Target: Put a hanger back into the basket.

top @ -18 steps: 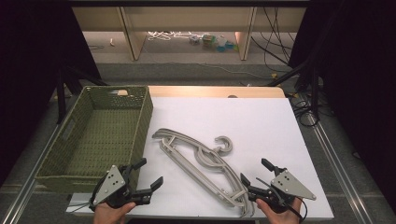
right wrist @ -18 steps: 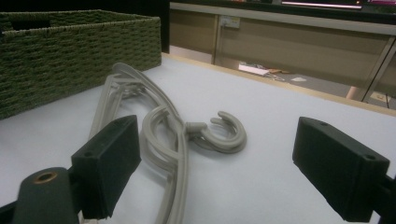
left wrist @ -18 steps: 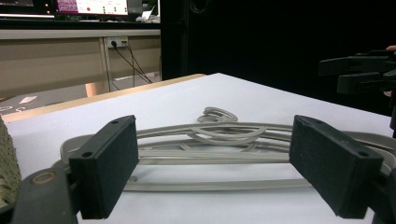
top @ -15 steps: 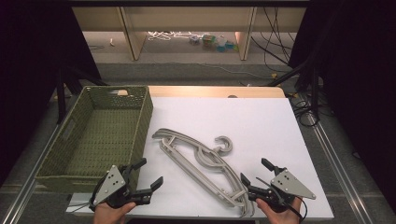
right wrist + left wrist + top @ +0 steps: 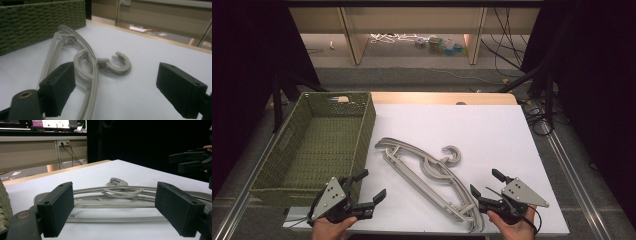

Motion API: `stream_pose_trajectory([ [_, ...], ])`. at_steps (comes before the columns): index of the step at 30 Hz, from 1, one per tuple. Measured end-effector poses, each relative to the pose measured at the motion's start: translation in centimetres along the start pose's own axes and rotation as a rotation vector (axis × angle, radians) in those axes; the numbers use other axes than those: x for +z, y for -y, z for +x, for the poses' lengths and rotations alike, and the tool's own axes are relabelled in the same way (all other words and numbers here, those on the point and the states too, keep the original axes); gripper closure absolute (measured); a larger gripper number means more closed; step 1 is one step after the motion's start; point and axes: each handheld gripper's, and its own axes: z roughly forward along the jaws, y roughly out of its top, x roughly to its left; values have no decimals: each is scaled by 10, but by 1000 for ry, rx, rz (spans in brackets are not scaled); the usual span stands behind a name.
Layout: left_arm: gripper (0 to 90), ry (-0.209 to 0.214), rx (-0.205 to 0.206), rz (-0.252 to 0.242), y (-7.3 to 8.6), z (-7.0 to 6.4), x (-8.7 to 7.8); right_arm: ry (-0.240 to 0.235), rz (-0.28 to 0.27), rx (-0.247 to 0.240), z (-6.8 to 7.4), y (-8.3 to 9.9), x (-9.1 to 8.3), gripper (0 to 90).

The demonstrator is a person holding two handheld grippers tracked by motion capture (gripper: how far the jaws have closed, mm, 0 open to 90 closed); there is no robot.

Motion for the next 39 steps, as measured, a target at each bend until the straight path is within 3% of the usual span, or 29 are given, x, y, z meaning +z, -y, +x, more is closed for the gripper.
stream_pose_trajectory([
  [2,155,1,-1,1,0,0,0,-3,26,-4,-3,-1,0,221],
  [5,155,-1,-3,2,0,-1,0,-22,64,14,-9,-3,2,221],
  [9,155,-2,0,3,0,-1,0,-43,147,14,-13,-9,9,241],
  [10,155,-2,1,5,0,-1,0,-62,181,33,-12,-11,11,245],
  [13,155,0,4,5,0,-1,0,-74,221,12,-15,-13,17,265],
  [14,155,2,4,6,0,-1,0,-101,269,24,-15,-14,24,304],
  [18,155,1,5,7,0,-1,0,-153,339,8,-15,-20,40,382],
  [22,154,2,4,5,1,-1,1,-178,402,-30,-10,-27,55,388],
  [26,155,1,-5,3,1,-2,1,-190,493,-33,-9,-30,65,399],
  [28,155,2,3,4,1,-2,1,-201,490,-60,-10,-26,73,422],
  [33,155,6,6,8,1,-3,1,-213,580,-62,-8,-21,85,456],
  [36,155,5,5,8,1,-3,1,-217,577,-69,-8,-18,90,479],
  [39,154,7,9,9,1,-2,1,-239,610,-77,-9,-19,95,520],
])
